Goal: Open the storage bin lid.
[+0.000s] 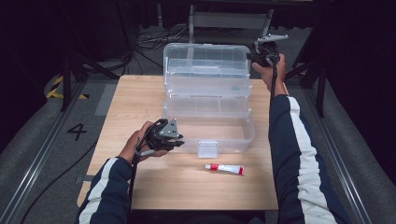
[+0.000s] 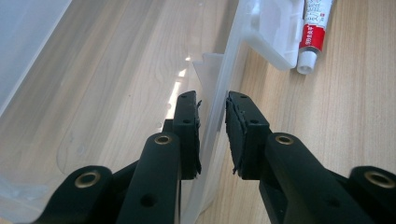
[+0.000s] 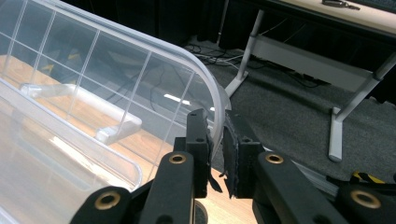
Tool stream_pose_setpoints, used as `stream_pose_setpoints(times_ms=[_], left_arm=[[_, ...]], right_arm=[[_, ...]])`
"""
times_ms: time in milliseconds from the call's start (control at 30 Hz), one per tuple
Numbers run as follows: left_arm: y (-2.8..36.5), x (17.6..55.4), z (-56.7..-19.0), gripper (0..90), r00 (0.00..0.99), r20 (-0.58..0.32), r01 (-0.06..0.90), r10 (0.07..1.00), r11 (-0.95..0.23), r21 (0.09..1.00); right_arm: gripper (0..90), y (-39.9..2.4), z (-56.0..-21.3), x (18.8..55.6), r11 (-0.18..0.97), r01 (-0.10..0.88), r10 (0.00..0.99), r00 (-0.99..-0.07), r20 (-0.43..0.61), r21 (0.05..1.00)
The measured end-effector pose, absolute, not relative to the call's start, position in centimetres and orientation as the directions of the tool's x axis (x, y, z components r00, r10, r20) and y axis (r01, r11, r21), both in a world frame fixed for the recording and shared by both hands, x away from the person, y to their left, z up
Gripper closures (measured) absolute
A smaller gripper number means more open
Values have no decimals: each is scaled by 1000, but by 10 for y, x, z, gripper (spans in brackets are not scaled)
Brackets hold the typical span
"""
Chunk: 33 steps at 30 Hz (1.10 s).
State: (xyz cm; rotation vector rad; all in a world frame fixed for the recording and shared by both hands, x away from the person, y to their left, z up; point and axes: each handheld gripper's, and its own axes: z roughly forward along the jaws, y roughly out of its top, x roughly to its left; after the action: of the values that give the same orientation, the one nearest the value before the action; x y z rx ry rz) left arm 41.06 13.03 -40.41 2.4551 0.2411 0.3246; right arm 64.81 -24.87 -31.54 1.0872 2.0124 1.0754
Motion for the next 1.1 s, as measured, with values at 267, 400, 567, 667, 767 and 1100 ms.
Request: stream_pose_setpoints(times_ms=[267,400,567,667,767,1100], left_arm=[[131,410,-406,747,951,165,99,262,-763,639],[131,410,-406,746,952,166,97,259,-763,639],[135,411,-406,746,957,153,93,248,-757,646],[135,411,-406,743,957,146,98,251,-752,652],[135,411,-407,739,959,135,102,250,-746,658],[128,409,-413,765,962,133,100,240,-758,644]], right_arm=[[814,-249,-323,659,315,404,873,-479,-95,859],[811,-248,-328,664,318,410,877,-470,-101,855],[806,-248,-336,671,337,446,878,-466,-106,829],[805,-250,-343,674,330,466,884,-458,-96,821],[802,-252,-347,677,327,481,885,-457,-85,813],[805,-253,-360,685,309,502,888,-457,-56,808]])
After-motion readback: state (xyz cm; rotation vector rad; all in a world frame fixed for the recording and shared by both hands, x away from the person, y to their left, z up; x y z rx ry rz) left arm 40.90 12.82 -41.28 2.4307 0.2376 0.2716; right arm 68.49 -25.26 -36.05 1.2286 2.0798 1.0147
